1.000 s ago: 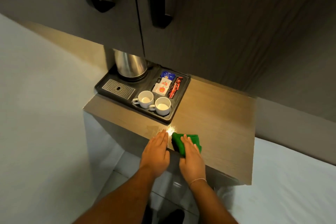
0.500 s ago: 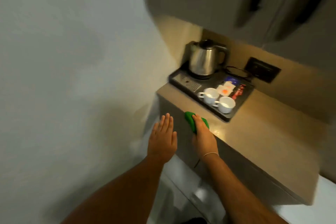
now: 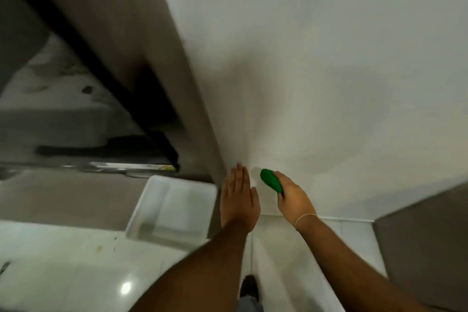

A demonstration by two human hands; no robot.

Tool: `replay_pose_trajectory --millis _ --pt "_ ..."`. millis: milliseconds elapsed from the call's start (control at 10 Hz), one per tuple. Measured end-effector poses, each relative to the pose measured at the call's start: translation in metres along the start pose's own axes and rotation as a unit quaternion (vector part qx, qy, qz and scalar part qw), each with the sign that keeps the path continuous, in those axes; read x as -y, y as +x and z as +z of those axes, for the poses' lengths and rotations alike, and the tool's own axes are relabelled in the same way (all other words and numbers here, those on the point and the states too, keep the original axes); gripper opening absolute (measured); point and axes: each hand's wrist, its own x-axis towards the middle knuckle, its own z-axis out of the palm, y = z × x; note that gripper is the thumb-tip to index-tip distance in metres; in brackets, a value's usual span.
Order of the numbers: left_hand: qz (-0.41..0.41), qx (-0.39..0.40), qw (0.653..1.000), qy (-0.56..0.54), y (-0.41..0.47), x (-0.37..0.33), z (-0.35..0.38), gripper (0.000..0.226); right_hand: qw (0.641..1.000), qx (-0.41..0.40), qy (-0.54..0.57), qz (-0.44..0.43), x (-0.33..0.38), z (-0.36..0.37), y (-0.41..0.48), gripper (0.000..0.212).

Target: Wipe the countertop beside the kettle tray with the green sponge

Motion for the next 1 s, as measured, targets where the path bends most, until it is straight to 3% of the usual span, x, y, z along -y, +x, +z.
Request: replay_pose_trajectory --millis 100,200,300,500,600,700,800,900,1000 --pt "-0.019 -0.013 1.0 0.007 -0.013 0.065 -0.014 0.068 0.996 0.083 -0.006 -0.023 0.053 0.057 0.01 0.055" --pt "0.022 -0.023 0.999 0.018 -0.036 0.11 -0.018 0.073 0.985 0.169 -0.027 -0.023 0.093 0.104 0.01 0.04" --pt "-0.039 -0.051 0.998 0.0 -0.059 0.145 -0.019 0.069 0.968 0.245 -0.04 -0.039 0.126 0.145 0.01 0.039" --pt "-0.183 -0.092 0.978 -0.045 -0.096 0.186 -0.013 0.07 0.968 0.238 -0.047 -0.064 0.16 0.201 0.017 0.062" --pt "-0.18 -0.094 0.978 -0.046 -0.106 0.199 -0.005 0.069 0.958 0.278 -0.019 -0.067 0.161 0.225 0.02 0.072" --pt "-0.168 -0.088 0.981 -0.044 -0.112 0.204 0.002 0.066 0.928 0.37 0.012 -0.035 0.154 0.239 0.013 0.075" --pt "-0.122 -0.074 0.989 -0.035 -0.112 0.195 0.01 0.064 0.905 0.35 0.207 0.125 0.144 0.219 -0.005 0.065" --pt "-0.078 -0.046 0.995 -0.028 -0.097 0.162 0.015 0.066 0.95 0.261 0.148 0.081 0.112 0.184 -0.011 0.059" --pt "0.015 -0.01 0.999 -0.033 -0.076 0.102 0.023 0.068 0.993 0.098 -0.049 -0.035 0.052 0.142 -0.016 0.06"
